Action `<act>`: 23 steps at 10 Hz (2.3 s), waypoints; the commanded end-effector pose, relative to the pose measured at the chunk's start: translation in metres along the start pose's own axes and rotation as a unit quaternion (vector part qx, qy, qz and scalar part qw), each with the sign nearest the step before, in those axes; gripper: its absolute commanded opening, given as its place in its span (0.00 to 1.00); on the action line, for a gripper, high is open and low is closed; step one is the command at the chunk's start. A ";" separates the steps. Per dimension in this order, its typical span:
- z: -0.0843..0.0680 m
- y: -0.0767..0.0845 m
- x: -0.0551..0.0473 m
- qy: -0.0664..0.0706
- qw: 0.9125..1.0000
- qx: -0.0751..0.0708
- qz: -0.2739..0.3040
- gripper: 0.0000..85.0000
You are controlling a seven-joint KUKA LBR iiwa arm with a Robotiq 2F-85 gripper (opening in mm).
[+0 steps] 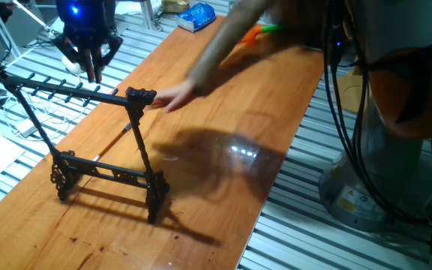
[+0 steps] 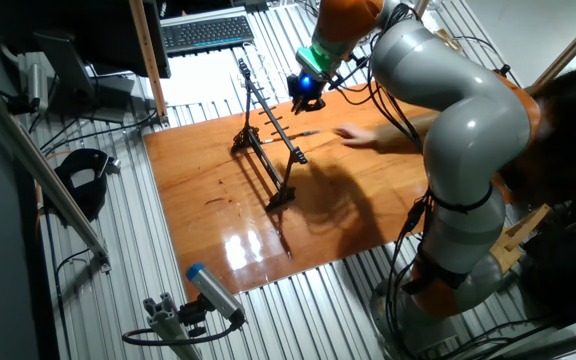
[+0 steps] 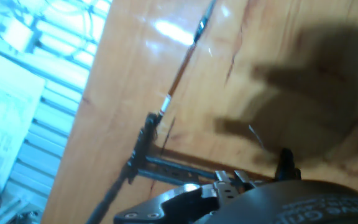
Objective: Place the brush on the pen rack
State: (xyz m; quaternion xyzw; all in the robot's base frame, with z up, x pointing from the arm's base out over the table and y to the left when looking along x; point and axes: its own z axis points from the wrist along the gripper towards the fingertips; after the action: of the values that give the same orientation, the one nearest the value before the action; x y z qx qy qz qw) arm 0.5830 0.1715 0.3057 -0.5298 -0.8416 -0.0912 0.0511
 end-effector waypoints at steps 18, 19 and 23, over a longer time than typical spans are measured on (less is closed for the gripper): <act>0.006 0.007 -0.033 0.053 0.997 0.003 -0.060 0.00; 0.006 0.007 -0.031 0.054 0.997 0.004 -0.060 0.00; 0.010 0.010 -0.023 0.090 0.993 0.036 -0.075 0.00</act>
State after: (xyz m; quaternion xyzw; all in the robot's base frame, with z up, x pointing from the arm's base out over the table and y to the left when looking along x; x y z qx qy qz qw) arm 0.6015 0.1575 0.2932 -0.4535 -0.8741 -0.1093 0.1356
